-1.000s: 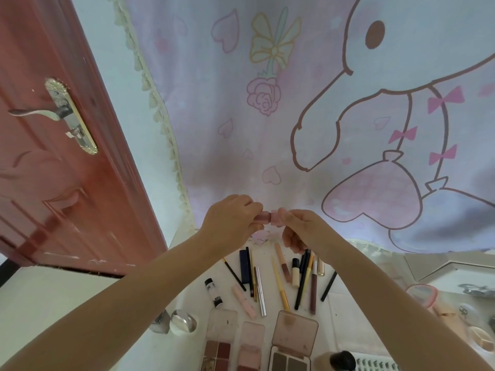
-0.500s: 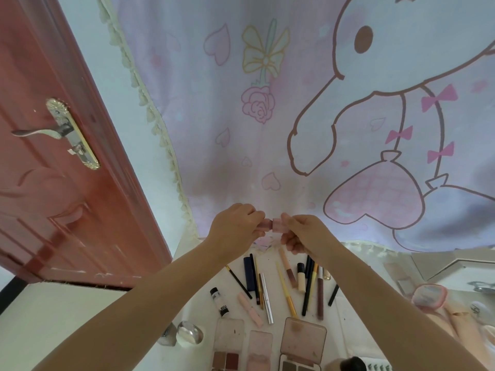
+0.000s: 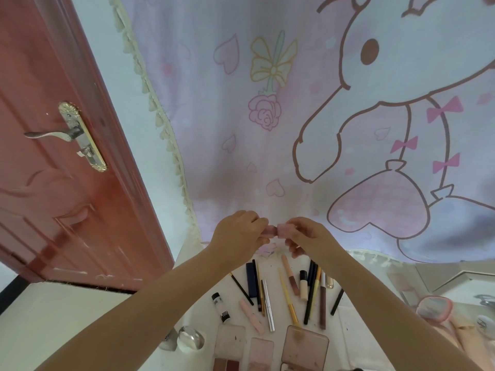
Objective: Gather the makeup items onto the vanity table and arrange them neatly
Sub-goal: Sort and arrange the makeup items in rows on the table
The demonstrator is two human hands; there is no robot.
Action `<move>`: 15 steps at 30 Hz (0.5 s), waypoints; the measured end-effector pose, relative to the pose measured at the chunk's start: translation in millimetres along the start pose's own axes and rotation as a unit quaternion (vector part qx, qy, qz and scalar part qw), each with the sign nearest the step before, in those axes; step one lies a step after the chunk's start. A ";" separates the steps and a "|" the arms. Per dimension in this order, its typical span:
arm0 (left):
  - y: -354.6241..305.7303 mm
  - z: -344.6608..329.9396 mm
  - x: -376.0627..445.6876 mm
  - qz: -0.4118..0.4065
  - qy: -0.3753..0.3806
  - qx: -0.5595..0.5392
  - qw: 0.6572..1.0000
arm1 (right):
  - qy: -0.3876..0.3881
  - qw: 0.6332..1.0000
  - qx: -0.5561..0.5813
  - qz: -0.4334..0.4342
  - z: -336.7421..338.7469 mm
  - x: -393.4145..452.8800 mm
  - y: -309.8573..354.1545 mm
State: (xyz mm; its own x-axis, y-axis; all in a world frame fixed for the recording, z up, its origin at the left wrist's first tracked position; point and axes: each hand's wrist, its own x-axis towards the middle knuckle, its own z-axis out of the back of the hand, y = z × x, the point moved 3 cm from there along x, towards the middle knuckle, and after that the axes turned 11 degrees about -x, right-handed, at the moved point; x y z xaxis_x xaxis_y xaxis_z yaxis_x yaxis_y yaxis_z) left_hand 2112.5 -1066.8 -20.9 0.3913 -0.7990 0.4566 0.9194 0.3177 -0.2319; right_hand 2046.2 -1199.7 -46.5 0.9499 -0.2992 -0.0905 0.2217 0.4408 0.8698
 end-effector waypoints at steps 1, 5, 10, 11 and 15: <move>0.5 1.4 -0.7 0.003 -0.006 -0.004 1.000 | -0.012 0.999 -0.021 0.030 0.8 -0.4 0.6; 0.6 3.7 -2.5 0.005 -0.007 -0.003 1.000 | -0.011 0.998 0.004 0.059 -1.2 -3.2 1.1; -0.6 4.6 -6.4 0.003 0.000 -0.004 1.000 | 0.028 0.998 0.034 -0.035 -5.6 -1.6 1.2; 0.2 4.0 -8.7 0.009 0.000 -0.006 1.000 | 0.021 1.000 0.013 -0.015 -5.8 -2.4 2.3; 4.7 -2.4 -21.8 0.053 0.015 -0.042 0.998 | 0.005 0.995 -0.051 0.086 -7.3 -10.4 1.6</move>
State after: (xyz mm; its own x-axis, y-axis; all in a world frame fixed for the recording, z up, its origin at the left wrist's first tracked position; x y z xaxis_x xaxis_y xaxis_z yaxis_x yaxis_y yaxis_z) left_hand 2108.2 -1049.2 -34.0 0.4839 -0.7784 0.3998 0.8656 0.3587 -0.3493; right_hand 2038.2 -1189.7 -47.7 0.9778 -0.2036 0.0501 0.0766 0.5692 0.8186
